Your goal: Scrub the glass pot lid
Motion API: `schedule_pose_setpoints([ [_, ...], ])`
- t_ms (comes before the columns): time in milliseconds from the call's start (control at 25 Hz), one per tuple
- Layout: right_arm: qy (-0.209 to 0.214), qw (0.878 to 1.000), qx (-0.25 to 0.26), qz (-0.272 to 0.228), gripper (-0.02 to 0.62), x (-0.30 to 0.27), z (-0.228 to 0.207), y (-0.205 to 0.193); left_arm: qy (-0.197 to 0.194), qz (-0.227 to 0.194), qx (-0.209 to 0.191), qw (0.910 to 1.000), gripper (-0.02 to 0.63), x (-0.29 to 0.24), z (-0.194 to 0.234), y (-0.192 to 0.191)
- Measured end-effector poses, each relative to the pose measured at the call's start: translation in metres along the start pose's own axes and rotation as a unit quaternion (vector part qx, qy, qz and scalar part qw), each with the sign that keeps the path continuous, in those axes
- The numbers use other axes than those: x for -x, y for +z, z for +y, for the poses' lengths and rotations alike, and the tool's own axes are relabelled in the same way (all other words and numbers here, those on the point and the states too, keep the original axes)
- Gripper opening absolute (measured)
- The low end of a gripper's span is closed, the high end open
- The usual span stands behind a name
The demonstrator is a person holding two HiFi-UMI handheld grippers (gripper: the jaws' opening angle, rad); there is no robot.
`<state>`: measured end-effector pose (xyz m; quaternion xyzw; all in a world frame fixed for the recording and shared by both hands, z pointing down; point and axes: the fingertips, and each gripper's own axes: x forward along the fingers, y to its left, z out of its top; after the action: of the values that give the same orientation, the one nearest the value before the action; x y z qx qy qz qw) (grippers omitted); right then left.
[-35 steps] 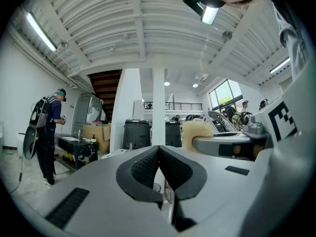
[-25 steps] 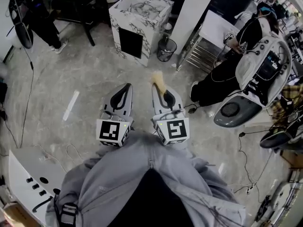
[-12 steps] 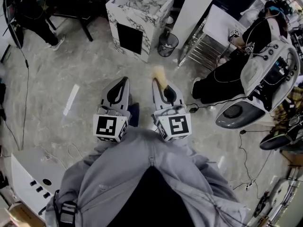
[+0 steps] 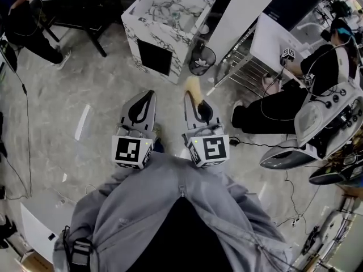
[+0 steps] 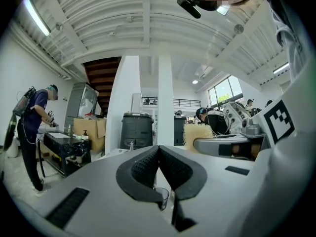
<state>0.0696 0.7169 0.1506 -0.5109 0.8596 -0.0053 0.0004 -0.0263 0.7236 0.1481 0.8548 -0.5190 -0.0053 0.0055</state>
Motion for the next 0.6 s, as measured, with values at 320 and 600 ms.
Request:
schedule_pose_setpoints([
  [320, -0.036, 0.999, -0.008, 0.008, 0.055, -0.115, -0.024, -0.006, -0.028, -0.003, 0.008, 0.9996, 0.015, -0.088, 0.085, 0.003],
  [600, -0.044, 0.999, -0.008, 0.017, 0.055, -0.166, -0.025, -0.013, -0.038, 0.017, 0.026, 0.9988, 0.015, -0.117, 0.13, -0.011],
])
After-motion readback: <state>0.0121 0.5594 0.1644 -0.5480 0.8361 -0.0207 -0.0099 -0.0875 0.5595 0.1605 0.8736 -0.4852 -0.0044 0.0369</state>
